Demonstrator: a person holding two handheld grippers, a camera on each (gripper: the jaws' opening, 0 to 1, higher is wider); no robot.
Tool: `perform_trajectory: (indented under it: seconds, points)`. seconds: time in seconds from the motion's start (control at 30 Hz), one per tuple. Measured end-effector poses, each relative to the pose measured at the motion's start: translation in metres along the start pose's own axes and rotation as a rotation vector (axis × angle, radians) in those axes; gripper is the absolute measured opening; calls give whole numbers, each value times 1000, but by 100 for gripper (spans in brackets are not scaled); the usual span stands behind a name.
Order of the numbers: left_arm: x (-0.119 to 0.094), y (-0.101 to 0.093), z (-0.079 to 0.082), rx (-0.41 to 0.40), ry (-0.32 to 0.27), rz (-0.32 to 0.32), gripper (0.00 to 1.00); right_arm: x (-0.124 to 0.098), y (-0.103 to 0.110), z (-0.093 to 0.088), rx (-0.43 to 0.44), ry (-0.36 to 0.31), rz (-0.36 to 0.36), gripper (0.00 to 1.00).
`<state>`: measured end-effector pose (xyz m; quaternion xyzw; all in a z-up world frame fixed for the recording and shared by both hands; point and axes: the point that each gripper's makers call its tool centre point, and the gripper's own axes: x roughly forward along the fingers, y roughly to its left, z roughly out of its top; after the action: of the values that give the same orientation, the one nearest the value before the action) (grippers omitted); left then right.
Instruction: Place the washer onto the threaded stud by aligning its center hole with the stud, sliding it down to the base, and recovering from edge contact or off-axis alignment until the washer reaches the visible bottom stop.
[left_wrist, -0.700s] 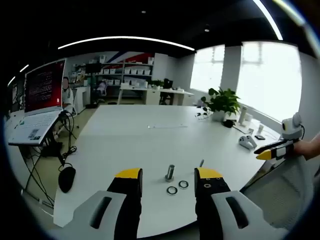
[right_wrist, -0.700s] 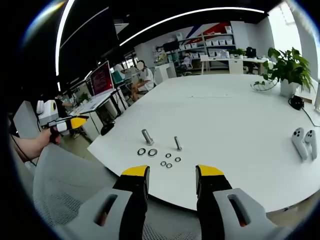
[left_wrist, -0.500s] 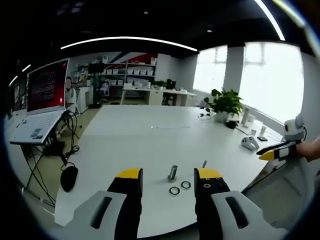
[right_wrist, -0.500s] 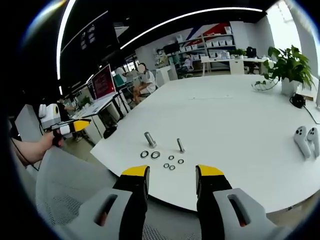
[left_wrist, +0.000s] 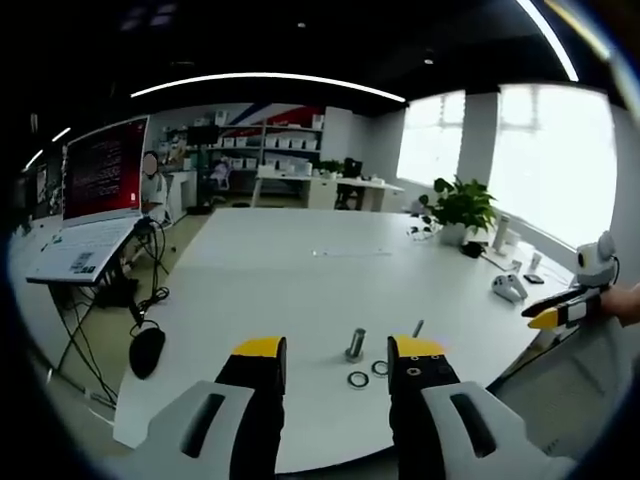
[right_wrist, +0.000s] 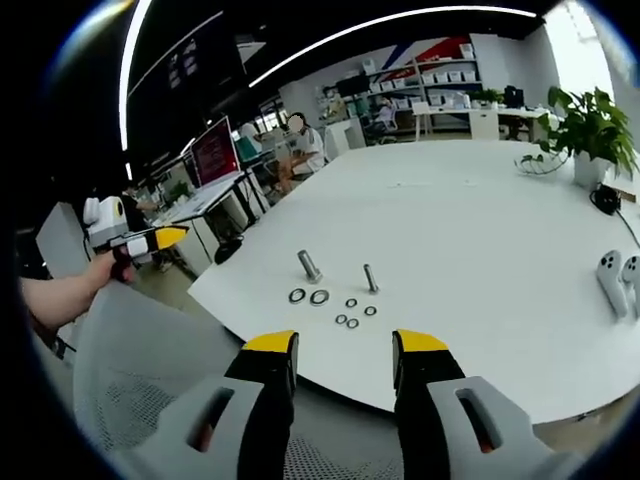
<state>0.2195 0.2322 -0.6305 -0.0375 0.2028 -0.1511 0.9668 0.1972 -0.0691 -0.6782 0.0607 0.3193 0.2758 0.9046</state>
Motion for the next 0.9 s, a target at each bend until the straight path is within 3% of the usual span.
perform_trajectory:
  seconds: [0.57, 0.9]
  points:
    - [-1, 4, -3, -21, 15, 15, 39, 0, 2, 3, 7, -13, 9, 39]
    - [0, -4, -1, -38, 2, -26, 39, -2, -4, 5, 41, -39, -12, 40]
